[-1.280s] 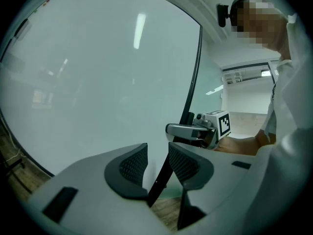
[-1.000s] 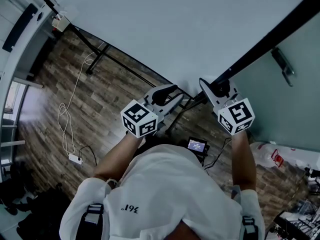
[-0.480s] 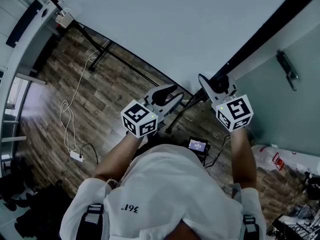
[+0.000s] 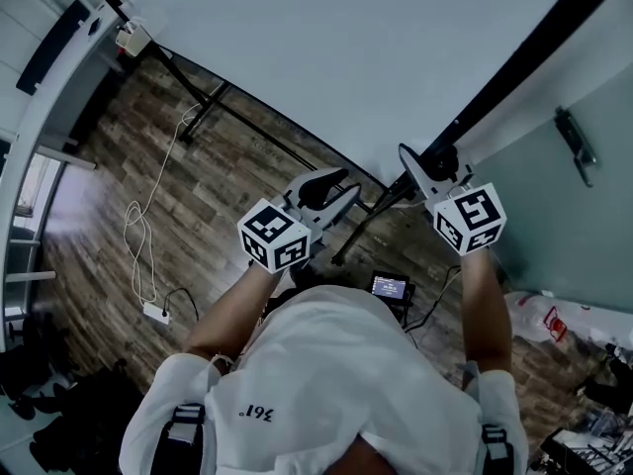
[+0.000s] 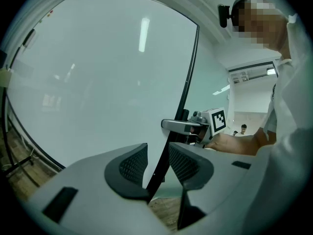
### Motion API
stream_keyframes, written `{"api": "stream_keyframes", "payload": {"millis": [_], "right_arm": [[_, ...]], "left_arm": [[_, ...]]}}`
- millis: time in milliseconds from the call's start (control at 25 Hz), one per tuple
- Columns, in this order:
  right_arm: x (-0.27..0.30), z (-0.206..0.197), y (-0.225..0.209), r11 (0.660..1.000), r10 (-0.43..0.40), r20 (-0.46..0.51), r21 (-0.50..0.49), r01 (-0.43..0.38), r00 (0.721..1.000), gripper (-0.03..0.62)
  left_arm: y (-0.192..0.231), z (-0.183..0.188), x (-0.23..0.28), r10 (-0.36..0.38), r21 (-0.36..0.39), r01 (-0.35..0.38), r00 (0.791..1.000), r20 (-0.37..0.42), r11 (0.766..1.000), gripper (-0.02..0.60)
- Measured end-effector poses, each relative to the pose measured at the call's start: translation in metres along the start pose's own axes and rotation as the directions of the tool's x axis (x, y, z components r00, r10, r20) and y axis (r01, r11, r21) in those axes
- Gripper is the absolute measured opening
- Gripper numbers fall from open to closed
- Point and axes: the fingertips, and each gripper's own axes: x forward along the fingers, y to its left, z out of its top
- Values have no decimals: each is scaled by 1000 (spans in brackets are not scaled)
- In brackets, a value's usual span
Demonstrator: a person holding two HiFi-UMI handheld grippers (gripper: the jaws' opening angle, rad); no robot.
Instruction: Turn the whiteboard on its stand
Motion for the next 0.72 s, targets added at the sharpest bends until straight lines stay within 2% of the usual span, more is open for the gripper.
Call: {"api": "stream_keyframes", "payload": {"millis": [720], "right_arm": [[28,4,7,1000,-2,3,5,2,1000,146]], "left_arm": [[9,8,-14,18,16,-18,1000,19,1000,124]]}}
